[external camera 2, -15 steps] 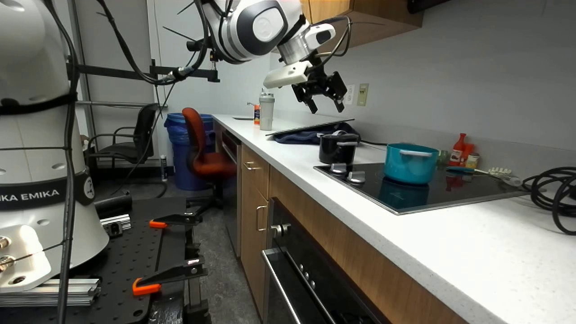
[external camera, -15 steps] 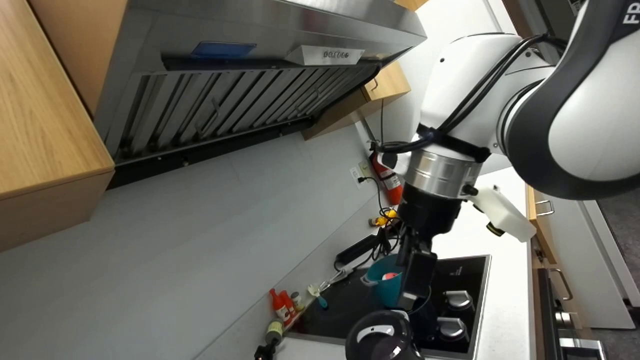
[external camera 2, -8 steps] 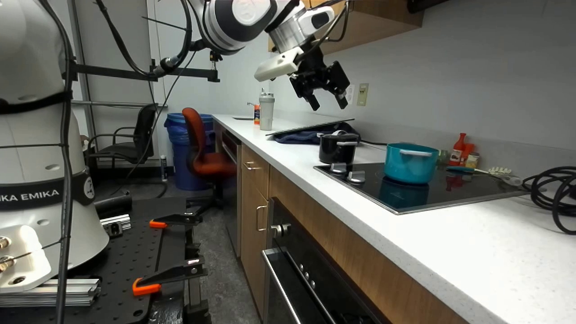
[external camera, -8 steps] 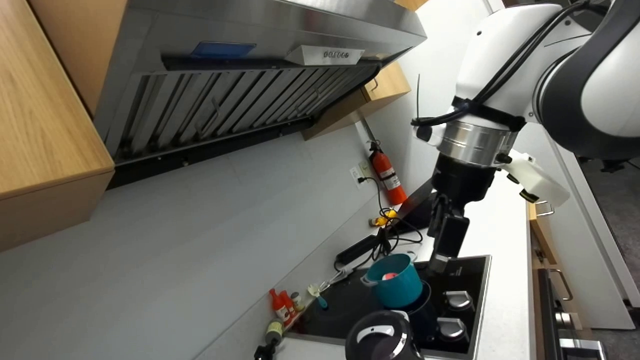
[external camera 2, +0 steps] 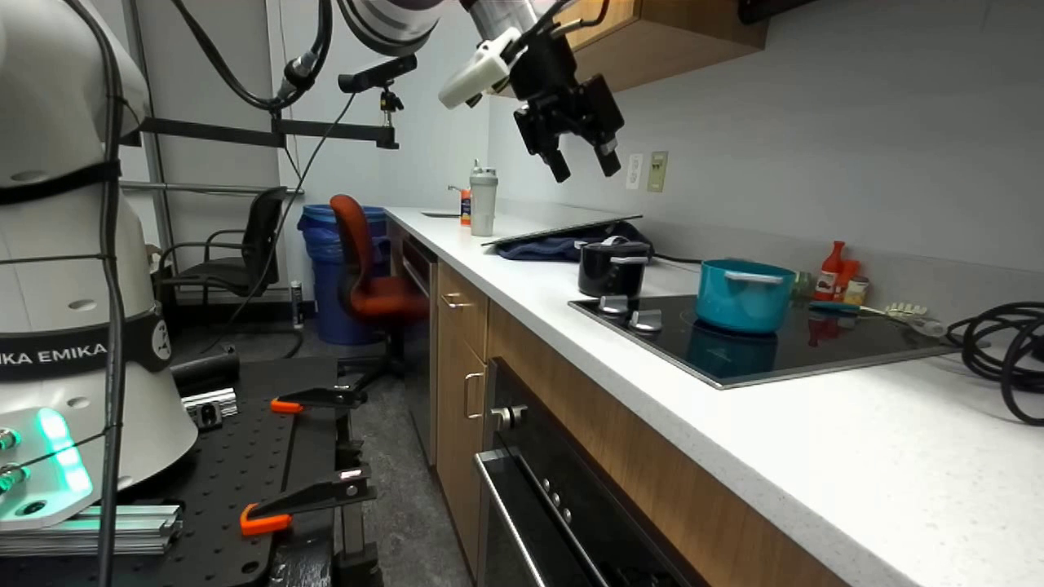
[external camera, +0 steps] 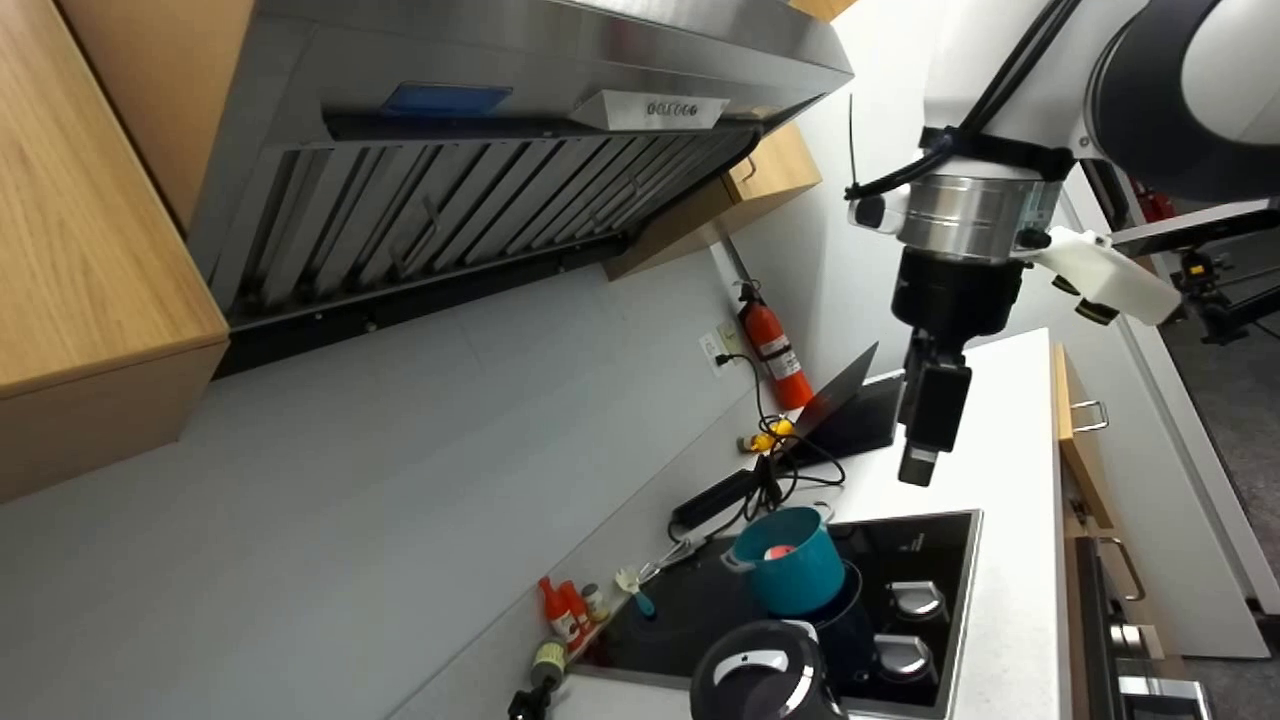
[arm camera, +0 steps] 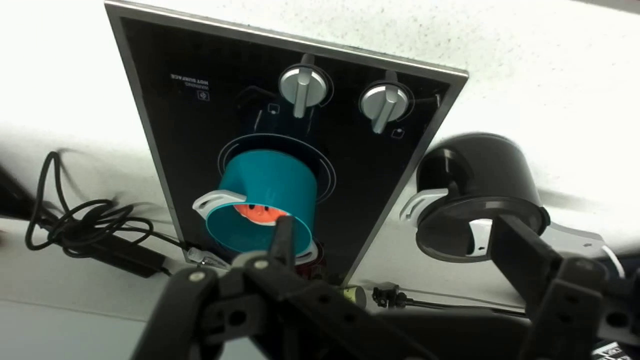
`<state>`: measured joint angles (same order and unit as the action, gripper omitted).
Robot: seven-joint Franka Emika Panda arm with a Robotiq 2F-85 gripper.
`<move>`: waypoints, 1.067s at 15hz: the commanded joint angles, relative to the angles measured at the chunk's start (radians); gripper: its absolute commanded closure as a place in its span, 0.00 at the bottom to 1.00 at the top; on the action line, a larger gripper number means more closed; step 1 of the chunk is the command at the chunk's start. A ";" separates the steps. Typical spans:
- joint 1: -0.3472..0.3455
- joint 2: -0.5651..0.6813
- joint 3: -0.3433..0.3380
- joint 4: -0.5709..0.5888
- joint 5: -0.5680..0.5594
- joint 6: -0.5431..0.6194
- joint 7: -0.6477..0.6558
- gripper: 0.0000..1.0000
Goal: Move the lid from the blue pot to the black pot
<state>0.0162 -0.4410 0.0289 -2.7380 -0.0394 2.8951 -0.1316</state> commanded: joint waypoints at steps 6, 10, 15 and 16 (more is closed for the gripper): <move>0.011 -0.071 0.008 0.001 -0.012 -0.094 0.027 0.00; 0.010 -0.064 0.006 0.001 -0.012 -0.093 0.027 0.00; 0.010 -0.064 0.006 0.001 -0.012 -0.093 0.027 0.00; 0.010 -0.064 0.006 0.001 -0.012 -0.093 0.027 0.00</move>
<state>0.0180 -0.5042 0.0443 -2.7382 -0.0394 2.8045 -0.1132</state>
